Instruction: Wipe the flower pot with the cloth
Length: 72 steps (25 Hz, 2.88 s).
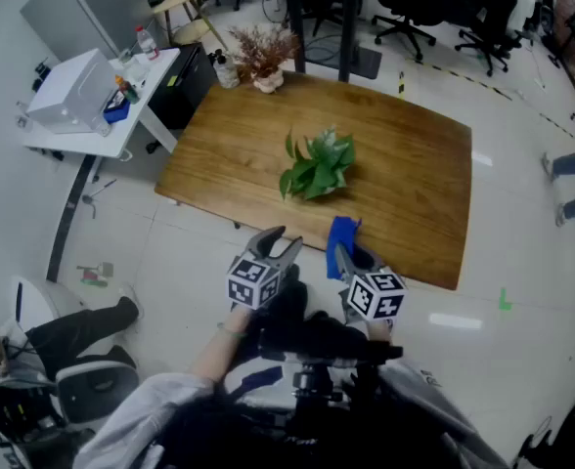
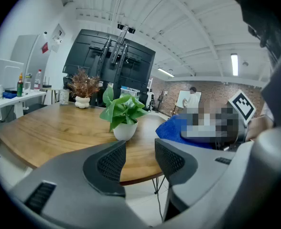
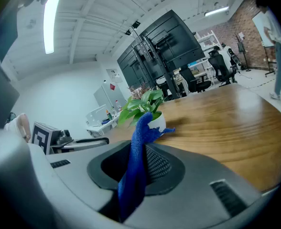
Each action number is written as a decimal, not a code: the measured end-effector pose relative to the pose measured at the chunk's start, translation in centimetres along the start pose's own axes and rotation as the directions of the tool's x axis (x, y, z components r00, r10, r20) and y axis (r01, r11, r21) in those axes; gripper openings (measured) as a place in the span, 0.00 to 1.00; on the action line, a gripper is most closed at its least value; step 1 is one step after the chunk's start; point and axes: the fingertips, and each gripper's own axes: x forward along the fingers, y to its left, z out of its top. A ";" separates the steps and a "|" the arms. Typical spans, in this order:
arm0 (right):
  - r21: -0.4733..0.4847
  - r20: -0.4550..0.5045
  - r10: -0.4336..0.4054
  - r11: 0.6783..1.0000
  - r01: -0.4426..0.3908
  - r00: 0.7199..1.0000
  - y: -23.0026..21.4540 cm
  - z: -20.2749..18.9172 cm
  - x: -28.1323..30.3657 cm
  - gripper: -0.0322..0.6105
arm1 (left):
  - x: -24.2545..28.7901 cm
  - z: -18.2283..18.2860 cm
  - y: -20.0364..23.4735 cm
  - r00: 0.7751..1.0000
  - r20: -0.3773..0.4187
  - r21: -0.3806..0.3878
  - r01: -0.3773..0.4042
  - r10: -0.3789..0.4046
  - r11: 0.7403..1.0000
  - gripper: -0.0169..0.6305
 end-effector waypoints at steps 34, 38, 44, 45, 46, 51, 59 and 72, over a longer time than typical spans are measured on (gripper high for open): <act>-0.104 -0.053 -0.205 0.974 0.199 0.977 -7.7 6.8 15.1 0.17 | 13.7 3.5 12.9 0.968 -0.104 0.115 0.241 -0.229 0.964 0.29; -0.101 -0.099 -0.205 0.975 0.195 0.974 -6.6 5.0 15.6 0.17 | 14.3 3.8 14.4 0.971 -0.099 0.104 0.228 -0.218 0.968 0.29; -0.122 -0.168 -0.197 0.976 0.178 0.966 -5.0 2.4 16.4 0.17 | 14.8 4.2 15.7 0.972 -0.096 0.091 0.224 -0.215 0.970 0.29; -0.126 -0.172 -0.201 0.975 0.181 0.964 -5.0 2.2 16.5 0.17 | 14.9 4.2 15.8 0.973 -0.096 0.095 0.221 -0.212 0.971 0.29; -0.131 -0.175 -0.207 0.974 0.186 0.962 -5.1 2.2 16.5 0.17 | 15.0 4.3 15.8 0.973 -0.096 0.097 0.219 -0.210 0.971 0.29; -0.122 -0.163 -0.238 0.968 0.220 0.958 -6.1 2.8 15.7 0.17 | 14.9 4.5 15.5 0.972 -0.091 0.083 0.224 -0.217 0.971 0.29; -0.147 -0.051 -0.219 0.967 0.210 0.974 -7.7 8.1 15.1 0.17 | 13.4 2.9 13.3 0.961 -0.113 0.066 0.260 -0.252 0.963 0.29; -0.151 -0.125 -0.137 0.982 0.118 0.983 -5.5 5.4 16.8 0.17 | 14.1 3.8 15.5 0.970 -0.098 0.042 0.229 -0.224 0.972 0.29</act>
